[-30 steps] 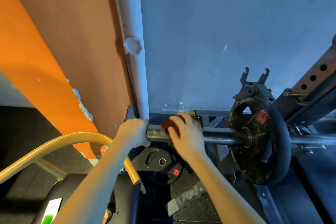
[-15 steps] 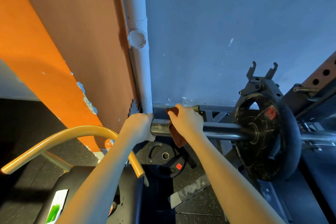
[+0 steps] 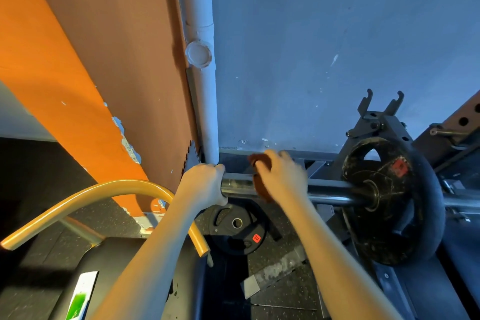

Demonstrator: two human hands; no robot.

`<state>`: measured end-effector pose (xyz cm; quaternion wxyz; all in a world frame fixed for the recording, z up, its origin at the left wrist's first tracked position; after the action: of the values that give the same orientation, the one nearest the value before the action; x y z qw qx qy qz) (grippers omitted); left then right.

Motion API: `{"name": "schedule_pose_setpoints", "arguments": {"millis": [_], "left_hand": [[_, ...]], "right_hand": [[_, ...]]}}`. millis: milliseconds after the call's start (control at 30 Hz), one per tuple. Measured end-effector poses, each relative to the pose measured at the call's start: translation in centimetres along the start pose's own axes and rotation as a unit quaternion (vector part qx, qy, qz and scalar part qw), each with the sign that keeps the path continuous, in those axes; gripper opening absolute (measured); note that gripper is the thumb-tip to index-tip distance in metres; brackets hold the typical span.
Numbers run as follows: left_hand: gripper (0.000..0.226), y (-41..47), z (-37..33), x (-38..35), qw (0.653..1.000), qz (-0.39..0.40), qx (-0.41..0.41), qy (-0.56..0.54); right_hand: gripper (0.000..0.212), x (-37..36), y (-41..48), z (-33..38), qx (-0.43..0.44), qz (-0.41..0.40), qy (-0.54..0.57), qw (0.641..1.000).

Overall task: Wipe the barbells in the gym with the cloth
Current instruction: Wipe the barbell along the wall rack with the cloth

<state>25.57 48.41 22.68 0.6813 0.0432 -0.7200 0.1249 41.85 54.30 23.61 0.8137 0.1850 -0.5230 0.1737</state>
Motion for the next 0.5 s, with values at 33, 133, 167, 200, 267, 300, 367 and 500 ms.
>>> {"name": "schedule_pose_setpoints", "arguments": {"millis": [33,133,167,200,267,300,367,500], "left_hand": [[0.044,0.0,0.0,0.0,1.0,0.001,0.002,0.0],[0.047,-0.1,0.0,0.1,1.0,-0.009,0.002,-0.007],[0.048,-0.2,0.0,0.1,1.0,-0.008,0.001,-0.01],[0.048,-0.3,-0.1,0.2,1.0,-0.008,0.001,-0.012],[0.049,-0.2,-0.1,0.2,1.0,-0.01,0.001,-0.006],[0.05,-0.2,-0.1,0.2,1.0,-0.012,0.001,-0.006],[0.05,-0.1,-0.1,0.2,1.0,-0.01,0.0,-0.009],[0.051,-0.3,-0.1,0.3,1.0,0.005,0.015,-0.014]], "right_hand": [[0.041,-0.5,-1.5,1.1,0.036,-0.023,-0.001,0.999],[0.045,-0.4,-5.0,2.5,0.142,-0.088,-0.038,0.985],[0.045,0.0,-5.1,1.5,0.143,-0.083,-0.043,0.985],[0.043,0.5,-4.9,0.1,0.119,-0.074,-0.04,0.989],[0.041,1.8,-4.3,-2.8,0.041,-0.081,-0.023,0.996],[0.041,2.3,-4.2,-3.7,0.0,-0.106,-0.023,0.994],[0.039,2.4,-3.6,-3.0,-0.046,-0.147,-0.025,0.988],[0.035,-1.2,-2.5,4.7,0.099,-0.121,-0.03,0.987]]}}
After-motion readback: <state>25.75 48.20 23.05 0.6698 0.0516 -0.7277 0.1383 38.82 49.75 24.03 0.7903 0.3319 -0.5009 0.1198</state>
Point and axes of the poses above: each hand's wrist, its own y-axis towards the middle knuckle, its own x-axis out of the back of the hand, z = x × y, the point moved 6 cm from there along y, towards the middle knuckle, and after that the axes turned 12 degrees about x, right-handed, at the moved point
